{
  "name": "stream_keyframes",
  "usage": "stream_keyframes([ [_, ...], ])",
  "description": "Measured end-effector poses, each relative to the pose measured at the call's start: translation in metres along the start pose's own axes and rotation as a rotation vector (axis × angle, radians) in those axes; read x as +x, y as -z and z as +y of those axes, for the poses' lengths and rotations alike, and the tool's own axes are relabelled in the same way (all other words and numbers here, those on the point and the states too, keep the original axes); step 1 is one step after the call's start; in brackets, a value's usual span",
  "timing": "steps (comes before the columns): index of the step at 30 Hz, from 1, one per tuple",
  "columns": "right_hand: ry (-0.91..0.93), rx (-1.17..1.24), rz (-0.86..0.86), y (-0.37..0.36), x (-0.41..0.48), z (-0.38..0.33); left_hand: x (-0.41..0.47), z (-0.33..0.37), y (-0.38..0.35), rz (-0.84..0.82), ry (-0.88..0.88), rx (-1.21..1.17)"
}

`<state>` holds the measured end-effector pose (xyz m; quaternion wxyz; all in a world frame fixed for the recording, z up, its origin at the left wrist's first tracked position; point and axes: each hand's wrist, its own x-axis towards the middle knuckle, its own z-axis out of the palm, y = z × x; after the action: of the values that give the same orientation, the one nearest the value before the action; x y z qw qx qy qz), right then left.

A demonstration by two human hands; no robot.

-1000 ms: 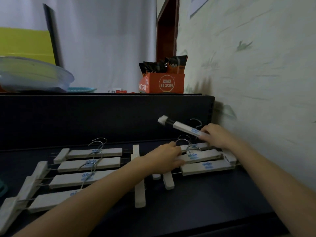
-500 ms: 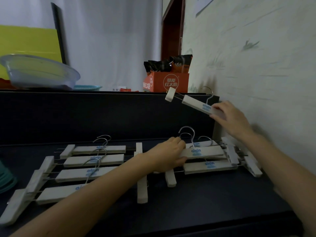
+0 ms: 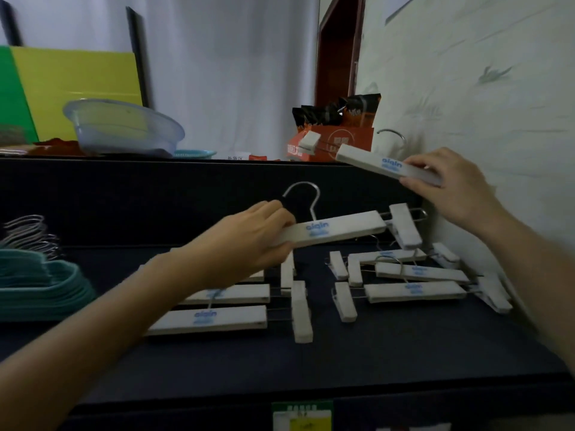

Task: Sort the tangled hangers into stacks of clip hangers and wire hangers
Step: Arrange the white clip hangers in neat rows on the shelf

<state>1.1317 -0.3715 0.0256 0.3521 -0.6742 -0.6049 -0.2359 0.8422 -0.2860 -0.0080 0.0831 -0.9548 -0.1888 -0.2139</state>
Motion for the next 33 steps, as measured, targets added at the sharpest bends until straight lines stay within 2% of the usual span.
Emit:
stream_keyframes([
  [6,-0.033,0.03,-0.138,-0.024,-0.017,-0.025,-0.12,-0.031,0.01,-0.054,0.013,-0.009],
  [11,-0.095,0.012,-0.191,-0.043,-0.027,-0.048,-0.169,-0.032,-0.004,-0.16,0.042,0.058],
  [18,-0.157,-0.02,-0.194,-0.045,-0.036,-0.072,-0.177,-0.037,-0.018,-0.16,0.043,-0.037],
  [25,-0.218,-0.06,-0.182,-0.035,-0.054,-0.077,-0.185,-0.042,-0.023,-0.148,-0.056,0.023],
  [33,-0.267,-0.079,-0.184,-0.03,-0.066,-0.083,-0.181,-0.041,-0.022,-0.121,-0.003,-0.042],
])
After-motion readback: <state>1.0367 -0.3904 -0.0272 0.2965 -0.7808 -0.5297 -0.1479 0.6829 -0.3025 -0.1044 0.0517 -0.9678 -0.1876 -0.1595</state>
